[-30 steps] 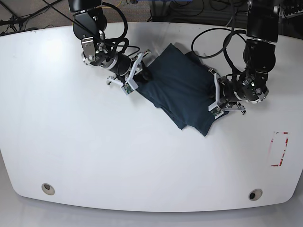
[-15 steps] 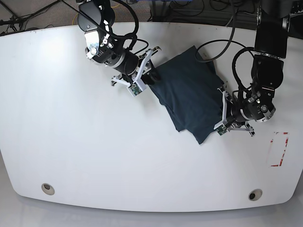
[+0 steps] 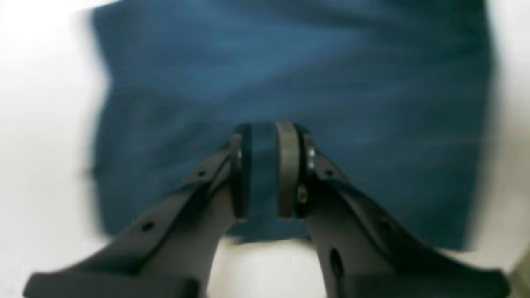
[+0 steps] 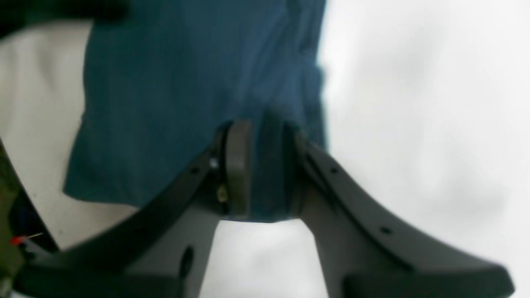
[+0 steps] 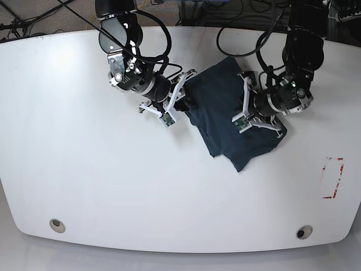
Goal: Fold the T-shirt properly
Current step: 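Fold the bundle over once more with both grippers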
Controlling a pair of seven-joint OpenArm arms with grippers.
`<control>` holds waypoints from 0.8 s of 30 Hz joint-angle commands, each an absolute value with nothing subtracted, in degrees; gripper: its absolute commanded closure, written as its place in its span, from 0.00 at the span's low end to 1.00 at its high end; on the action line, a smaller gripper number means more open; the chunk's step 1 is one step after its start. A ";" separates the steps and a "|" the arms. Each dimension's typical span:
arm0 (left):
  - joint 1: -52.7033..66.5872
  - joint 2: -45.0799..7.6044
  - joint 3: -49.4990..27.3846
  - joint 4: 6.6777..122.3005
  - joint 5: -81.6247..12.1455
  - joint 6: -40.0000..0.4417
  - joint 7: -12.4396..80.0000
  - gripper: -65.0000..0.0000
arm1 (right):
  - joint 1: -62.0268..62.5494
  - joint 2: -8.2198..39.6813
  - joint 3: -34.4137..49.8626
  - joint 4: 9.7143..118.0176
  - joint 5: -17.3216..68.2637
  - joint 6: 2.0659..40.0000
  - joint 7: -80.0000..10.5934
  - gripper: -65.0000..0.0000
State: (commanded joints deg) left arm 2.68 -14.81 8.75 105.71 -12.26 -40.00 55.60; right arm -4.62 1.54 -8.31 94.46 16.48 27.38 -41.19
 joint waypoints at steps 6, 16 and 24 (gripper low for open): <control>4.88 -14.81 7.52 105.27 -12.26 -40.00 55.25 0.87 | -6.02 1.36 -8.40 91.12 16.48 27.38 -39.52 0.81; 2.15 -15.87 1.19 102.20 -10.77 -40.00 55.25 0.87 | -10.51 1.27 -16.31 95.08 16.40 24.04 -39.69 0.81; -1.71 -18.42 0.92 100.53 -9.63 -40.00 55.25 0.87 | -10.33 1.45 -25.27 95.34 16.84 15.16 -39.78 0.81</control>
State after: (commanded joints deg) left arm -1.71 -18.42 0.92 100.53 -9.63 -40.00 55.25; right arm -10.33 1.45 -25.27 95.34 16.84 15.16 -39.78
